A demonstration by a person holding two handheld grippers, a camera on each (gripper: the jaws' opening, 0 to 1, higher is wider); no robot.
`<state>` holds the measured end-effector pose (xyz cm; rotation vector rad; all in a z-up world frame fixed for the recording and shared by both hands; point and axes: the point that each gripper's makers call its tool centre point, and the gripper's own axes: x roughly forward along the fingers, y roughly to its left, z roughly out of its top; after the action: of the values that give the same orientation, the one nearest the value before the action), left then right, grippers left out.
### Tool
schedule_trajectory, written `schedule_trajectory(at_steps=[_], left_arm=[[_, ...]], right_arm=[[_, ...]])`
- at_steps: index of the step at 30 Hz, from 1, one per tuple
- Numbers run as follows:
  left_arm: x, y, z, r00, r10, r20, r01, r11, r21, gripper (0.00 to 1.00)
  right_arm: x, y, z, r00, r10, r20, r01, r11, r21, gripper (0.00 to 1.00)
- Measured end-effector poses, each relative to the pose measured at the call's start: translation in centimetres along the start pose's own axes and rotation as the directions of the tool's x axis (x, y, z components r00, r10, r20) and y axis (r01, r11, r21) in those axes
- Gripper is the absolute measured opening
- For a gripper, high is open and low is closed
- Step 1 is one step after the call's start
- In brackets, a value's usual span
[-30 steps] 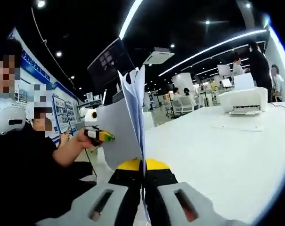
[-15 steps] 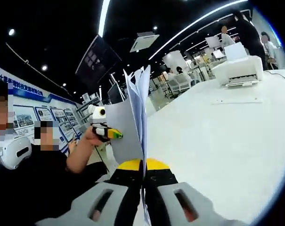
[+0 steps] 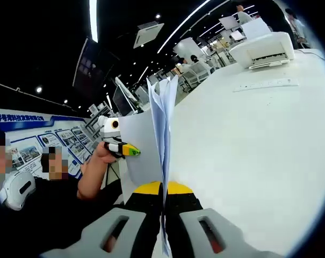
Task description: Organize the stack of printing papers by aligning and flattening the scattered papers on the table
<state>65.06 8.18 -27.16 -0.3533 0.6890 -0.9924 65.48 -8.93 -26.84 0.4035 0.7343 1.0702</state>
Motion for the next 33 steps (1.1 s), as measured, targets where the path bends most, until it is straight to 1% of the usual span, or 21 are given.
schedule_trajectory(at_steps=[2, 7, 10, 13, 16, 18, 21, 24, 28, 33], left_arm=[[0.2, -0.1, -0.2, 1.0, 0.003, -0.007, -0.003, 1.0, 0.005, 0.06], [0.9, 0.8, -0.4, 0.999, 0.031, -0.016, -0.031, 0.999, 0.011, 0.06], [1.4, 1.3, -0.7, 0.999, 0.048, -0.018, -0.048, 0.999, 0.015, 0.06], [1.9, 2.1, -1.3, 0.997, 0.071, -0.03, -0.071, 0.997, 0.019, 0.06], [2.3, 3.1, -1.8, 0.993, 0.112, -0.039, -0.11, 0.993, 0.037, 0.06], [2.6, 3.5, -2.2, 0.989, 0.138, -0.057, -0.134, 0.989, 0.063, 0.07], [2.9, 4.0, -2.6, 0.984, 0.165, -0.072, -0.159, 0.984, 0.085, 0.07], [3.1, 4.3, -2.9, 0.981, 0.174, -0.082, -0.166, 0.982, 0.094, 0.07], [3.4, 4.7, -3.1, 0.979, 0.181, -0.091, -0.172, 0.98, 0.101, 0.06], [3.9, 5.2, -3.7, 0.971, 0.206, -0.117, -0.191, 0.973, 0.13, 0.06]], right_arm=[[0.3, -0.8, -0.1, 1.0, -0.015, -0.008, 0.015, 1.0, 0.024, 0.0], [1.0, -1.9, -0.3, 0.998, -0.057, -0.012, 0.057, 0.998, 0.03, 0.0], [1.4, -2.2, -0.8, 0.996, -0.086, -0.019, 0.087, 0.996, 0.025, 0.0], [2.0, -2.2, -1.7, 0.993, -0.117, -0.033, 0.118, 0.993, 0.018, 0.0], [2.5, -2.6, -2.4, 0.988, -0.151, -0.038, 0.152, 0.988, 0.01, 0.0], [2.7, -2.9, -2.7, 0.984, -0.171, -0.045, 0.172, 0.985, 0.006, 0.0], [3.0, -3.2, -3.2, 0.979, -0.196, -0.052, 0.197, 0.98, -0.002, 0.0], [3.1, -3.5, -3.6, 0.974, -0.22, -0.059, 0.219, 0.976, -0.012, 0.0], [3.1, -3.8, -3.9, 0.97, -0.235, -0.062, 0.234, 0.972, -0.016, 0.0], [3.2, -4.1, -4.2, 0.964, -0.258, -0.07, 0.256, 0.966, -0.032, 0.0]])
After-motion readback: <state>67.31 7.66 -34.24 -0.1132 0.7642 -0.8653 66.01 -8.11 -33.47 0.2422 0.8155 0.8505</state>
